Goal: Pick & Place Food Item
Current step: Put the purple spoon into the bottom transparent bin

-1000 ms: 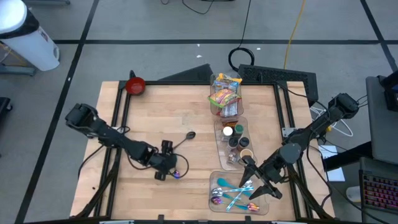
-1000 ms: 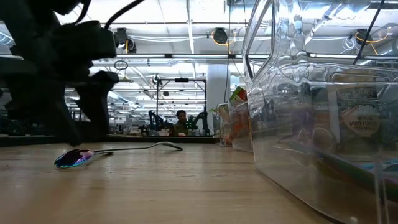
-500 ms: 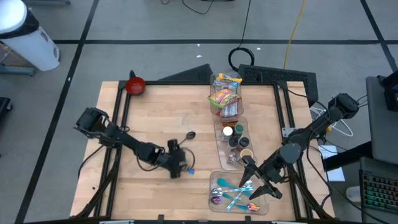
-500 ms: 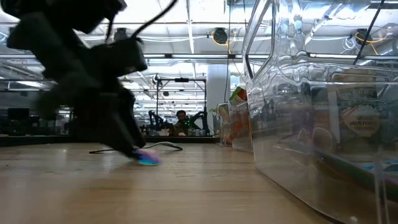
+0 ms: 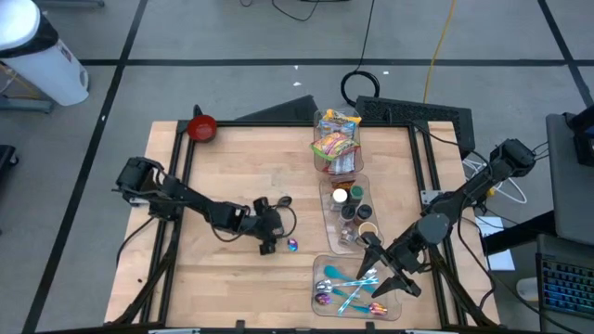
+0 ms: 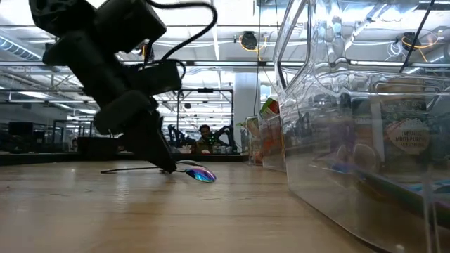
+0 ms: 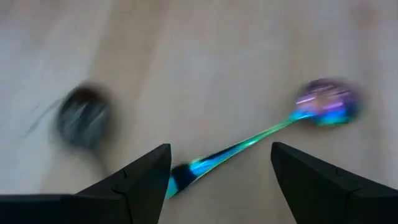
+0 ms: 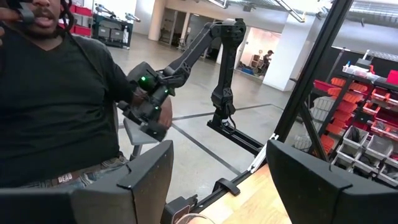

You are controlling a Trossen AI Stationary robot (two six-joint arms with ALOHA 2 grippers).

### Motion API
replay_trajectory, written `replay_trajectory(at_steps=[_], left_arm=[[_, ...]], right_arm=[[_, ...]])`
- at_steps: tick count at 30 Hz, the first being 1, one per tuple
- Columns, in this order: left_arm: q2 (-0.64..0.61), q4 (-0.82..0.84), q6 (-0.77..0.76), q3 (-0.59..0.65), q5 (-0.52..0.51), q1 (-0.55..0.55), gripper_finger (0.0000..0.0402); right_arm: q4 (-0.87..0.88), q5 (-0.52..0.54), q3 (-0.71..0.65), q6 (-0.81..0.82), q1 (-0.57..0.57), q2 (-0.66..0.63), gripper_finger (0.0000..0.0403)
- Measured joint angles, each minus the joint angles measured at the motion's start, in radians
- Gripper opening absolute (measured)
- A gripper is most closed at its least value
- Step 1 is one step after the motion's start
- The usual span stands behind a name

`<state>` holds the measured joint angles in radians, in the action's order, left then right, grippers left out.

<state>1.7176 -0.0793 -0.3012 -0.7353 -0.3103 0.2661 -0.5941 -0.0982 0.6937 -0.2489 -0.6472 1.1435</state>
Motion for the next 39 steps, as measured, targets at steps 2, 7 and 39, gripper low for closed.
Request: replay_trajectory(at_steps=[2, 7, 39], left_arm=[[0.000, -0.067, 0.077, 0.000, 0.078, 0.000, 0.0282], [-0.002, -0.168, 0.270, -0.001, 0.164, 0.003, 0.0282], [0.153, -0.218, 0.137, -0.003, 0.295, -0.053, 0.0040]], right_arm=[[0.000, 0.000, 0.000, -0.001, 0.000, 0.000, 0.0249], [0.000, 0.000, 0.000, -0.004, 0.000, 0.000, 0.0249], [0.000, 0.000, 0.000, -0.003, 0.000, 0.000, 0.0249]])
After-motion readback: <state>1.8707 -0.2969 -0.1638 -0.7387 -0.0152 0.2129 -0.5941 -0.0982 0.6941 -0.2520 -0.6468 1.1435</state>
